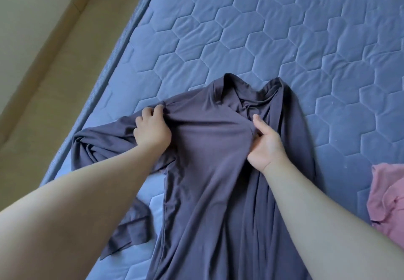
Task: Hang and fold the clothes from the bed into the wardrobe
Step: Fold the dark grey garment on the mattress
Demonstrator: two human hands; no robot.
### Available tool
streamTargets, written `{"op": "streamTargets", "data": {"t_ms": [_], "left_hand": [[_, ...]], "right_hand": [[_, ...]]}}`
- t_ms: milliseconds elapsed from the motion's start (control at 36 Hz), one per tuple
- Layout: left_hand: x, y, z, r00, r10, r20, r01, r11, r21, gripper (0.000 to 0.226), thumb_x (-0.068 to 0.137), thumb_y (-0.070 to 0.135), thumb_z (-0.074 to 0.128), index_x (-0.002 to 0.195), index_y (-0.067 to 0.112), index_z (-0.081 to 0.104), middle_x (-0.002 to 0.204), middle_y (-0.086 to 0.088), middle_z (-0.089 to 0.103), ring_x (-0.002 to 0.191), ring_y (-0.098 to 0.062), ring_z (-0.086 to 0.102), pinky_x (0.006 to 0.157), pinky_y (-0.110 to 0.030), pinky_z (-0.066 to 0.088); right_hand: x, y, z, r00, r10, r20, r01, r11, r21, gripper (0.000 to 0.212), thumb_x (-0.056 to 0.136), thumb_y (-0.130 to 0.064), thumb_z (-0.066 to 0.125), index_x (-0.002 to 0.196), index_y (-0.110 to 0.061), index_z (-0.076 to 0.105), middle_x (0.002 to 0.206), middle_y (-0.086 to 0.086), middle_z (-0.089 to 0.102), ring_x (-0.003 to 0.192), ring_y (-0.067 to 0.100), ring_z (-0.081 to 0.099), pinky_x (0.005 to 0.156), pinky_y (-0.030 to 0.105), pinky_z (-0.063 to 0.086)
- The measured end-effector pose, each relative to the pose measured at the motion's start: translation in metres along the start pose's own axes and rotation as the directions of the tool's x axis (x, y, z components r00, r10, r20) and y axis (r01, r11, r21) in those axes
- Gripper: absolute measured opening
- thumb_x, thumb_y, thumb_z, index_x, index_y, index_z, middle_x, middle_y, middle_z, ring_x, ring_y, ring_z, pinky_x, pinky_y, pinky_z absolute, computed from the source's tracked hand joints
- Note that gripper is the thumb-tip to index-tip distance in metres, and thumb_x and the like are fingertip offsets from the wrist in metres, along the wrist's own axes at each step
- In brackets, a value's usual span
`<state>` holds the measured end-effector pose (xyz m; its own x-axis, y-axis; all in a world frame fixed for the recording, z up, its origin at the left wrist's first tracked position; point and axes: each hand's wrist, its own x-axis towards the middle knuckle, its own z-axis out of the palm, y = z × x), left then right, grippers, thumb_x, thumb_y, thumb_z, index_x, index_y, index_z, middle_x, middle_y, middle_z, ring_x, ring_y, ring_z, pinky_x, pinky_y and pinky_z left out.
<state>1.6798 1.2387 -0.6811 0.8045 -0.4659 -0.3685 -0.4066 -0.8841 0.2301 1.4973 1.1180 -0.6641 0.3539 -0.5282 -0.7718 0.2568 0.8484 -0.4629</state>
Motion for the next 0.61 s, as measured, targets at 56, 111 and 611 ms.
{"op": "streamTargets", "data": {"t_ms": [56,111,611], "left_hand": [[0.003,0.000,-0.002,1.000,-0.010,-0.009,0.010,1.000,-0.010,0.038,0.093,0.006,0.034,0.129,0.014,0.043,0.136,-0.014,0.037,0.122,-0.035,0.033,0.093,-0.045,0.034],[0.006,0.000,-0.005,0.999,-0.031,-0.026,0.029,0.997,-0.068,0.036,0.091,0.003,0.031,0.122,0.008,0.048,0.132,-0.018,0.041,0.121,-0.036,0.036,0.093,-0.044,0.035],[-0.026,0.029,0.009,0.943,0.264,-0.202,-0.261,0.964,0.045,0.039,0.083,0.011,0.049,0.121,0.017,0.054,0.127,-0.014,0.047,0.110,-0.037,0.046,0.084,-0.043,0.036]], "right_hand": [[0.008,-0.005,-0.006,0.985,-0.134,-0.107,0.112,0.976,-0.185,0.018,0.087,0.001,0.057,0.089,-0.016,0.061,0.101,0.010,0.061,0.090,0.025,0.062,0.091,0.041,0.048],[0.013,-0.005,-0.009,0.955,-0.251,-0.159,0.172,0.904,-0.392,0.023,0.082,0.002,0.063,0.085,-0.021,0.061,0.105,0.010,0.057,0.098,0.027,0.059,0.098,0.044,0.045],[-0.019,0.007,-0.029,0.989,-0.147,0.016,0.084,0.472,-0.878,0.021,0.091,-0.016,0.058,0.111,-0.017,0.053,0.103,0.002,0.058,0.088,0.015,0.053,0.080,0.028,0.046]]}}
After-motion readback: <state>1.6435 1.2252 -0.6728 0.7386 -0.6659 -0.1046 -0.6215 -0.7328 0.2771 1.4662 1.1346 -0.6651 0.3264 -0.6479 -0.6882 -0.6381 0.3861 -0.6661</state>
